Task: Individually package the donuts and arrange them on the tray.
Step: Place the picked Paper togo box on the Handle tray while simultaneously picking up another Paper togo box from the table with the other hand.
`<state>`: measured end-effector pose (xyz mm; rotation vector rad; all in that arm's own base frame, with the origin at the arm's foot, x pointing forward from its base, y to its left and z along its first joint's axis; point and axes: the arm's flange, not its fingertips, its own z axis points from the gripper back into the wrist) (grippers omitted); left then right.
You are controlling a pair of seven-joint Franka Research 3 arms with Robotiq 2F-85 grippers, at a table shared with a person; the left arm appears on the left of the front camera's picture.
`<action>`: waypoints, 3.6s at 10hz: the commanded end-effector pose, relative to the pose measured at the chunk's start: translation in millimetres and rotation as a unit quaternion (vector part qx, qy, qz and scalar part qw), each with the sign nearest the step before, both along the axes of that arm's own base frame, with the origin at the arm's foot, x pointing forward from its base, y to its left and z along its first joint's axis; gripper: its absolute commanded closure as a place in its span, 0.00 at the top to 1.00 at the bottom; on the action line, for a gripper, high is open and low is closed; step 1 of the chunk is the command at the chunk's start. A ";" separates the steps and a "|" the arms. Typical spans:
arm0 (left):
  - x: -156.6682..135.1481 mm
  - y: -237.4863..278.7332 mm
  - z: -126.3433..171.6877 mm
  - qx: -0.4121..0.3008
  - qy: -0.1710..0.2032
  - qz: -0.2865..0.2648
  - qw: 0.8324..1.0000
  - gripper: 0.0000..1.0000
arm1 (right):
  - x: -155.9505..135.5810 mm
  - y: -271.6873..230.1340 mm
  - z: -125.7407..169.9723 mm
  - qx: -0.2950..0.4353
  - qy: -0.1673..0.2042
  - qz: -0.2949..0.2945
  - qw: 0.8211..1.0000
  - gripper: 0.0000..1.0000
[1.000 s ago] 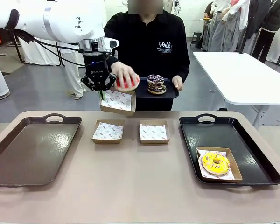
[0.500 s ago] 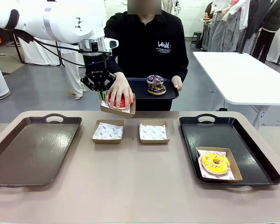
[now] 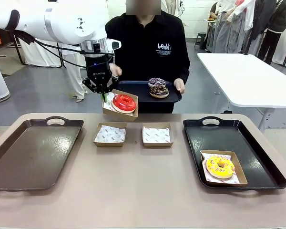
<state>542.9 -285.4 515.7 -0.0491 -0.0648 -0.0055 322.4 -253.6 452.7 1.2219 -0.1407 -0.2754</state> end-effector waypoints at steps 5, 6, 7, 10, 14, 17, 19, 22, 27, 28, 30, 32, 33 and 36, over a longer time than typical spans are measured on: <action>-4.6 1.8 1.0 0.000 -0.003 0.000 1.000 0.00 | -1.1 0.0 -1.0 0.005 0.001 -0.001 1.000 1.00; -4.6 1.8 1.0 0.000 -0.003 0.000 1.000 0.00 | -1.1 0.0 -1.0 0.005 0.001 -0.001 1.000 1.00; -4.6 1.8 1.0 0.000 -0.003 0.000 1.000 0.00 | -1.1 0.0 -1.0 0.005 0.001 -0.001 1.000 1.00; -4.6 1.8 1.0 0.000 -0.003 0.000 1.000 0.00 | -1.1 0.0 -1.0 0.005 0.001 -0.001 1.000 1.00; -4.6 1.8 1.0 0.000 -0.003 0.000 1.000 0.00 | -1.1 0.0 -1.0 0.005 0.001 -0.001 1.000 1.00; 0.0 -0.1 0.0 0.000 0.000 0.000 1.000 0.01 | -1.1 0.0 -1.0 0.005 0.001 -0.001 1.000 1.00; -29.3 42.8 -1.1 -0.021 0.003 -0.028 0.999 0.01 | 14.2 13.9 15.5 -0.032 -0.008 -0.007 0.999 1.00; -90.9 110.6 -12.5 -0.041 0.013 -0.033 0.999 0.01 | 72.7 87.5 74.2 -0.105 0.010 0.008 0.994 1.00; -166.8 197.3 -32.7 -0.036 0.015 0.001 0.999 0.01 | 106.7 261.2 108.7 -0.237 -0.027 0.059 0.969 1.00; -172.7 209.3 -31.3 -0.016 0.016 0.012 1.000 0.01 | 110.9 287.9 98.1 -0.260 -0.030 0.063 0.963 1.00; -178.7 230.1 -32.7 0.007 0.022 0.017 1.000 0.01 | 118.3 323.0 66.8 -0.295 -0.021 0.070 0.953 1.00; -178.2 235.4 -33.3 0.024 0.026 0.022 0.999 0.01 | 119.1 326.1 51.3 -0.285 -0.007 0.086 0.955 1.00; -177.1 226.5 -31.5 0.001 0.022 0.027 0.999 0.01 | 115.6 329.2 63.5 -0.289 -0.032 0.090 0.953 1.00; -177.1 226.5 -31.5 0.001 0.022 0.027 0.999 0.01 | 115.6 329.2 63.5 -0.289 -0.032 0.090 0.953 1.00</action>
